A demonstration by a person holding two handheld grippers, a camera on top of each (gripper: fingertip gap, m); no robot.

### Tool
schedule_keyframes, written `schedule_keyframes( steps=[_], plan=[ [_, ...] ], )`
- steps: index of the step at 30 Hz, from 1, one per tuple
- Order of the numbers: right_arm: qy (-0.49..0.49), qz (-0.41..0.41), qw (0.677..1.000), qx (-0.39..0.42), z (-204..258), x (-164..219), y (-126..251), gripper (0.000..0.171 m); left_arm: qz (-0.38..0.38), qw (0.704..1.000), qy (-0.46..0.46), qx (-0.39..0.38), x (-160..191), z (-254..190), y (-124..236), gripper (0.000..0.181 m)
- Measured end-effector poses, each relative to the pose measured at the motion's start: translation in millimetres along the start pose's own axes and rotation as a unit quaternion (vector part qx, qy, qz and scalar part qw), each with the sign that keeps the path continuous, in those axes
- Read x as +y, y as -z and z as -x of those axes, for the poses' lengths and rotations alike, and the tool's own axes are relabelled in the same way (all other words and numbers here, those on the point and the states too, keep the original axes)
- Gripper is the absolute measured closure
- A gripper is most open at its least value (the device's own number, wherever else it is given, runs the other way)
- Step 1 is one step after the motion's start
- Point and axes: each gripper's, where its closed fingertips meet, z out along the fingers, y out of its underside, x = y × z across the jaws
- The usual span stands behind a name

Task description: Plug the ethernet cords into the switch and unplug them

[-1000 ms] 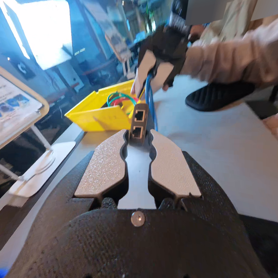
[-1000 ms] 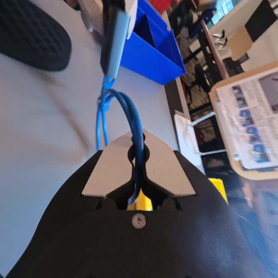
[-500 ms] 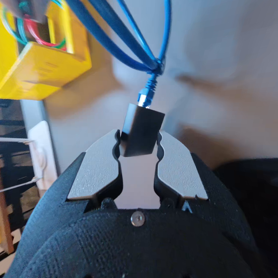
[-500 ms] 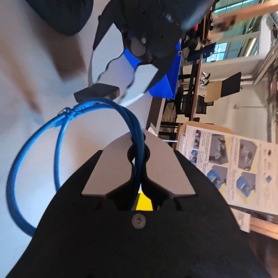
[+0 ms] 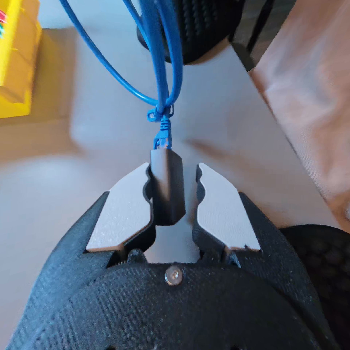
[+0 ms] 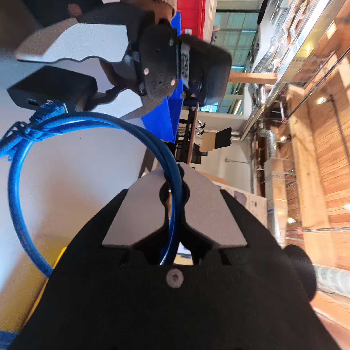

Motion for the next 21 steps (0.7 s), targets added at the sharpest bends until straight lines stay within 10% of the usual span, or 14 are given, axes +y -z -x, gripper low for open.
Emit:
schedule_keyframes(
  steps=[6,13,17,21],
  plan=[
    [0.012,0.030,0.999,0.003,0,10,-2,0.165,0.056,0.994,-0.010,-0.091,15,24,-1,0.159],
    [-0.362,0.130,0.923,-0.029,-6,71,25,0.129,0.084,0.952,0.027,-0.292,35,74,47,0.160],
    [-0.445,0.068,0.892,0.045,-34,58,52,0.142,0.064,0.934,0.083,-0.341,46,90,68,0.160],
    [-0.423,0.051,0.902,-0.072,20,14,20,0.147,0.069,0.931,0.069,-0.352,44,91,68,0.160]
  ],
)
